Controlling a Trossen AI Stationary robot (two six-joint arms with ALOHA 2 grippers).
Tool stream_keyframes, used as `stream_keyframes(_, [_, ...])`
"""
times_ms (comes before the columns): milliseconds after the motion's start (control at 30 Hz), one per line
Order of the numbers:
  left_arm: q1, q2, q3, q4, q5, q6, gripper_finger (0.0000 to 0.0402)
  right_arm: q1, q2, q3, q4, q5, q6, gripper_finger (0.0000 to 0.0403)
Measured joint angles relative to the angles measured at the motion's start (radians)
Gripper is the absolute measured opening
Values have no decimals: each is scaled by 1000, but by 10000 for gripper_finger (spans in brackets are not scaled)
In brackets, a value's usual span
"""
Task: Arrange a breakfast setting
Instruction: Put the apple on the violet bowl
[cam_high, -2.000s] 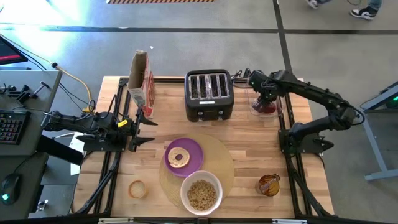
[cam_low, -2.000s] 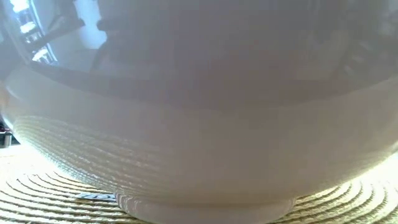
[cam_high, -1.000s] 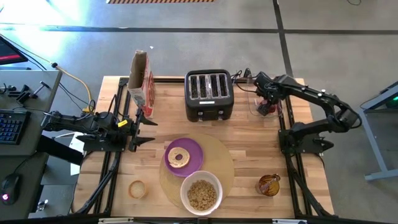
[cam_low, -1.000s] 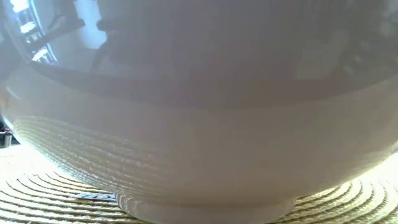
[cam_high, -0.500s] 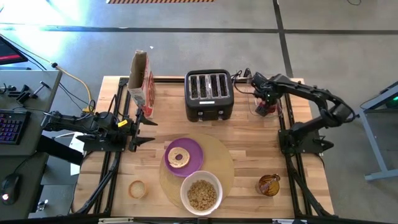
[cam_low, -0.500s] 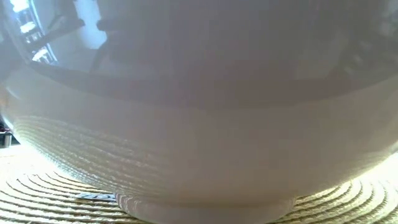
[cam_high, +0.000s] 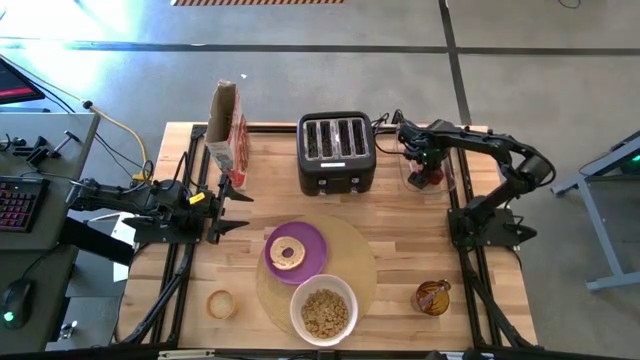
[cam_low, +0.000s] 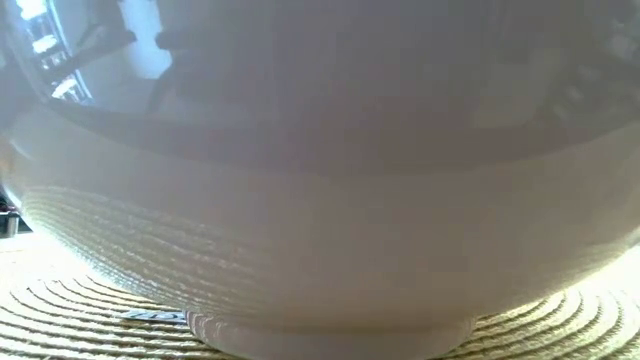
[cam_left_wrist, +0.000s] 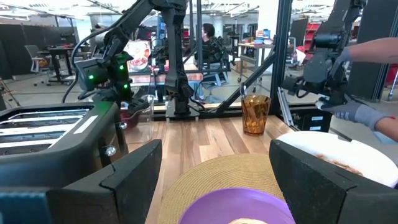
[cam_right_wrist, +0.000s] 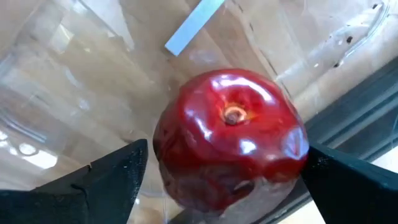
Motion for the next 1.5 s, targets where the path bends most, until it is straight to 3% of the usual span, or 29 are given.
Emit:
stream_keyframes(400, [0,0,0,0,0,0,287,-18,-4,1,9,-18,57,286])
stream_keyframes(900, [0,0,0,0,0,0,287,-11,-177,35,-29,-77,109,279])
stream_keyframes(1233, [0,0,0,0,0,0,287,-10,-325,135,-101,-80,140,278])
stream_keyframes(1500, [0,0,0,0,0,0,287,58,-390,240,-126,-115,213,278])
